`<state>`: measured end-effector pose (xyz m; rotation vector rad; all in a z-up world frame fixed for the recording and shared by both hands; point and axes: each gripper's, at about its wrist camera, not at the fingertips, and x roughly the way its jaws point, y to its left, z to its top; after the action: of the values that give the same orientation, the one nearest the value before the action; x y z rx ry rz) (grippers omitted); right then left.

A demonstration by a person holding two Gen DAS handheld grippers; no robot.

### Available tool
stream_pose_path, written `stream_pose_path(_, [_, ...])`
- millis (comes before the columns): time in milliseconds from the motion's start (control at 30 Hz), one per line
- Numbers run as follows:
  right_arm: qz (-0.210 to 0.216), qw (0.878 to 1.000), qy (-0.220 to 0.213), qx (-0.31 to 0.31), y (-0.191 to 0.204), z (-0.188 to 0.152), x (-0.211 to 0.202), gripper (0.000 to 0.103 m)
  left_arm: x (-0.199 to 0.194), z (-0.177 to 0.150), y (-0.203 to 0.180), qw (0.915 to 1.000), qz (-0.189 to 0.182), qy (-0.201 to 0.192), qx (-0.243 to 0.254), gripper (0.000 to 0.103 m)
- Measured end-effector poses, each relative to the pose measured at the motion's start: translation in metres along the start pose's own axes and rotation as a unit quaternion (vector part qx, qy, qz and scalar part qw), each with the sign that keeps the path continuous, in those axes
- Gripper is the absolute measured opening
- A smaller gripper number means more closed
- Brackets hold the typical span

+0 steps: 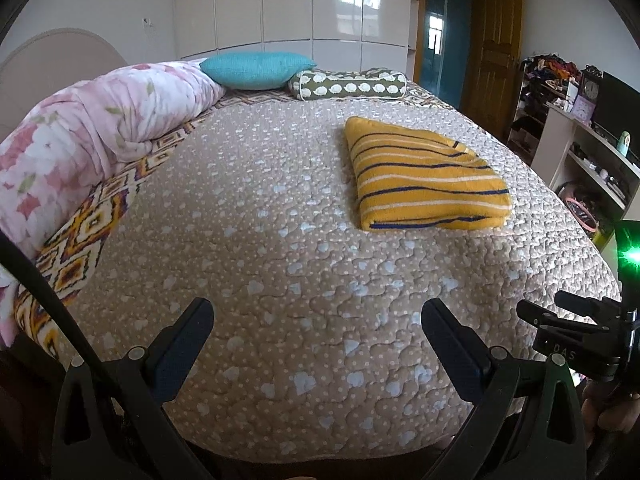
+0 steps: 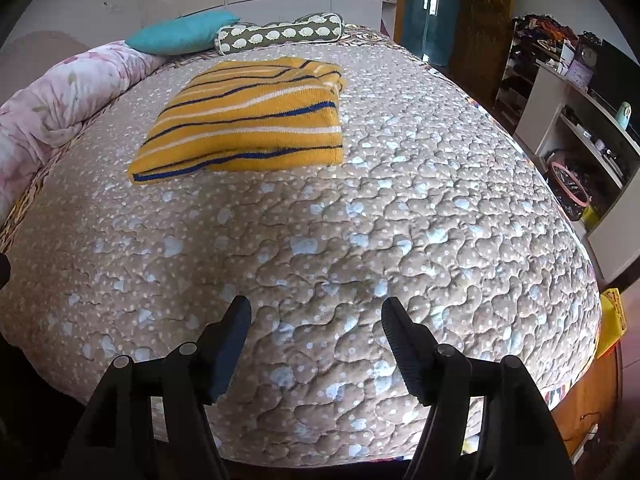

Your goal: Fold small clothes

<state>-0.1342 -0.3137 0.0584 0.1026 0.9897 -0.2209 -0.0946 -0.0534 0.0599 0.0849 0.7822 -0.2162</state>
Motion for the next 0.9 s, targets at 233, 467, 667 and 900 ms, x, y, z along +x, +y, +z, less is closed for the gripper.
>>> stream_pose_path(233, [-0.038,0.999,0.002,-0.014,0.0,0.0,0.005,0.073,0.005,-0.004,0.003,0.9999,0.002,0.009,-0.004,0.103])
stream_pose_path(467, [-0.068,0.998,0.004,-0.019,-0.002,-0.003,0.009,0.075,0.014,-0.009,0.0,0.9996,0.006,0.027,0.002,0.103])
stream_pose_path(667, [-0.09,0.996,-0.005,-0.024,-0.006,-0.005,0.009,0.076,0.021,-0.015,-0.017,0.9985,0.005,0.044,0.033,0.103])
stream_pose_path(900, [-0.099,0.995,-0.008,-0.022,-0.009,-0.007,0.007,0.077,0.025,-0.019,-0.031,0.9968,-0.001,0.052,0.061,0.103])
